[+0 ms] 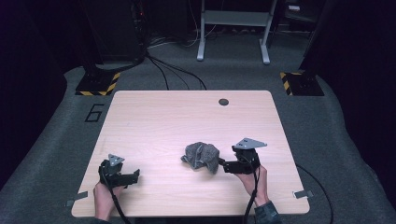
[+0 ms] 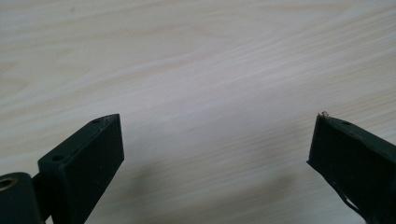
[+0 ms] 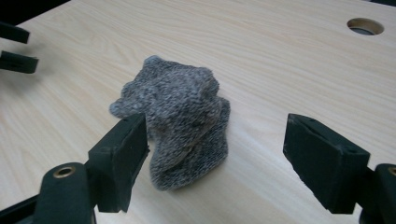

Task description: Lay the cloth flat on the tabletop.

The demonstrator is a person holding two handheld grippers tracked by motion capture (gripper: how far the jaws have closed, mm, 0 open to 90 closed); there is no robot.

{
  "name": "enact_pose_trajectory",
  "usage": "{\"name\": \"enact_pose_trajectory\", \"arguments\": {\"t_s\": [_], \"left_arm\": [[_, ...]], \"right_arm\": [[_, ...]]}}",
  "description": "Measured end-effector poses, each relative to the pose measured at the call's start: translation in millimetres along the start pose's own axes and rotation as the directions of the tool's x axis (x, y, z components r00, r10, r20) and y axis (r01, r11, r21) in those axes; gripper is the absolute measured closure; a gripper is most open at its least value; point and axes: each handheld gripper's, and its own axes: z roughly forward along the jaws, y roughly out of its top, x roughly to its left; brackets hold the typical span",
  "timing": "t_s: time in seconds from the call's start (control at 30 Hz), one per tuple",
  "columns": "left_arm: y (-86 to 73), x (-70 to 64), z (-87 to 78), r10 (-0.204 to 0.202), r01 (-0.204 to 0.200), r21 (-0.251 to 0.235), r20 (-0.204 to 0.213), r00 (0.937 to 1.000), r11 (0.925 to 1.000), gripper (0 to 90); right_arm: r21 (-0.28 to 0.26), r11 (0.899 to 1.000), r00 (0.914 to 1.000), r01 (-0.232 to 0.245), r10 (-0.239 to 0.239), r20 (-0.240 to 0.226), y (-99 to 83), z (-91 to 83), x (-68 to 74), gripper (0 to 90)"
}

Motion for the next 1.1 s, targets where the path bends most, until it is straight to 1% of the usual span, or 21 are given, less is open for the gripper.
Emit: {"name": "enact_pose_trajectory", "arguments": {"t_s": [0.07, 0.1, 0.17, 0.23, 0.33, 0.43, 0.47, 0.5, 0.53, 0.6, 0.63, 0.7, 0.77, 0.8, 0.83, 0.87, 0.9, 0.97, 1.0, 1.03, 1.1], "left_arm": [[9.0, -10.5, -0.2, 0.032, -0.031, -0.010, 0.034, 0.9989, 0.9995, 4.1], [9.0, -10.5, -0.2, 0.032, -0.031, -0.010, 0.034, 0.9989, 0.9995, 4.2], [21.5, -27.1, 0.7, 0.074, -0.072, -0.029, 0.078, 0.9942, 0.9970, 4.3], [28.1, -37.9, 1.7, 0.105, -0.101, -0.043, 0.105, 0.9889, 0.9940, 4.3], [35.8, -53.6, 5.1, 0.154, -0.149, -0.050, 0.133, 0.9790, 0.9876, 5.3], [42.7, -67.2, 10.3, 0.190, -0.183, -0.051, 0.182, 0.9647, 0.9817, 5.8], [42.7, -67.2, 10.3, 0.190, -0.183, -0.051, 0.182, 0.9647, 0.9817, 6.3], [44.3, -72.0, 12.3, 0.201, -0.192, -0.066, 0.189, 0.9611, 0.9792, 6.3], [48.1, -79.9, 17.3, 0.221, -0.209, -0.074, 0.216, 0.9512, 0.9750, 8.5], [52.2, -87.7, 24.1, 0.227, -0.214, -0.079, 0.252, 0.9408, 0.9737, 10.2], [52.2, -87.7, 24.1, 0.227, -0.214, -0.079, 0.252, 0.9408, 0.9737, 12.2], [57.4, -96.2, 30.2, 0.243, -0.228, -0.085, 0.274, 0.9307, 0.9700, 13.9], [65.8, -109.0, 37.2, 0.271, -0.256, -0.089, 0.304, 0.9134, 0.9626, 15.5], [65.8, -109.0, 37.2, 0.271, -0.256, -0.089, 0.304, 0.9134, 0.9626, 16.4], [70.5, -115.4, 42.2, 0.295, -0.279, -0.095, 0.324, 0.8991, 0.9556, 17.7], [70.5, -115.4, 42.2, 0.295, -0.279, -0.095, 0.324, 0.8991, 0.9556, 18.9], [73.6, -120.5, 49.4, 0.288, -0.275, -0.088, 0.354, 0.8899, 0.9575, 20.4], [74.6, -122.8, 53.4, 0.284, -0.274, -0.080, 0.359, 0.8893, 0.9585, 29.1], [75.1, -126.6, 60.0, 0.297, -0.291, -0.073, 0.362, 0.8836, 0.9540, 37.1], [74.7, -128.4, 62.7, 0.292, -0.286, -0.072, 0.365, 0.8841, 0.9555, 43.8], [74.5, -129.4, 64.4, 0.303, -0.297, -0.072, 0.355, 0.8844, 0.9521, 62.5]], "right_arm": [[-0.004, 1.000, 1.0000, -0.003, 0.003, -0.004, -3.1, -2.1, 3.5, 22.2], [-0.004, 1.000, 1.0000, -0.003, 0.003, -0.004, -3.1, -2.1, 3.5, 22.2], [0.003, 1.000, 0.9999, -0.009, 0.009, -0.007, -9.3, -1.3, 10.5, 23.4], [0.005, 1.000, 0.9994, -0.026, 0.026, -0.021, -22.0, 3.7, 15.7, 24.4], [0.035, 0.999, 0.9999, -0.016, 0.016, 0.003, -43.0, 16.1, 25.6, 28.0], [0.049, 0.998, 0.9996, -0.028, 0.028, -0.002, -49.0, 27.2, 27.5, 33.2], [0.055, 0.998, 0.9997, -0.024, 0.024, -0.007, -48.8, 30.1, 27.8, 34.8], [0.055, 0.998, 0.9997, -0.024, 0.024, -0.007, -48.8, 30.1, 27.8, 34.8], [0.070, 0.997, 0.9999, -0.010, 0.009, 0.010, -46.6, 35.9, 30.5, 39.8], [0.077, 0.997, 0.9999, 0.004, -0.005, 0.012, -45.1, 39.2, 32.2, 44.2], [0.084, 0.996, 0.9997, 0.012, -0.014, 0.019, -44.4, 41.1, 33.2, 46.1], [0.088, 0.996, 0.9995, 0.015, -0.018, 0.027, -43.9, 42.7, 34.5, 49.1], [0.096, 0.995, 0.9984, 0.037, -0.041, 0.037, -41.4, 46.5, 35.7, 57.6], [0.096, 0.995, 0.9984, 0.037, -0.041, 0.037, -41.4, 46.5, 35.7, 57.6], [0.099, 0.994, 0.9975, 0.044, -0.049, 0.051, -39.7, 47.2, 35.0, 65.4], [0.099, 0.994, 0.9975, 0.044, -0.049, 0.051, -39.7, 47.2, 35.0, 65.4], [0.099, 0.994, 0.9975, 0.042, -0.048, 0.052, -39.1, 47.7, 32.6, 70.6], [0.101, 0.994, 0.9975, 0.041, -0.046, 0.054, -39.0, 47.8, 31.4, 72.3], [0.099, 0.994, 0.9975, 0.040, -0.046, 0.054, -39.5, 48.1, 29.2, 77.5], [0.102, 0.994, 0.9974, 0.043, -0.048, 0.054, -39.6, 48.0, 28.0, 79.3], [0.100, 0.994, 0.9974, 0.044, -0.049, 0.052, -39.3, 47.9, 26.4, 81.3]]}}
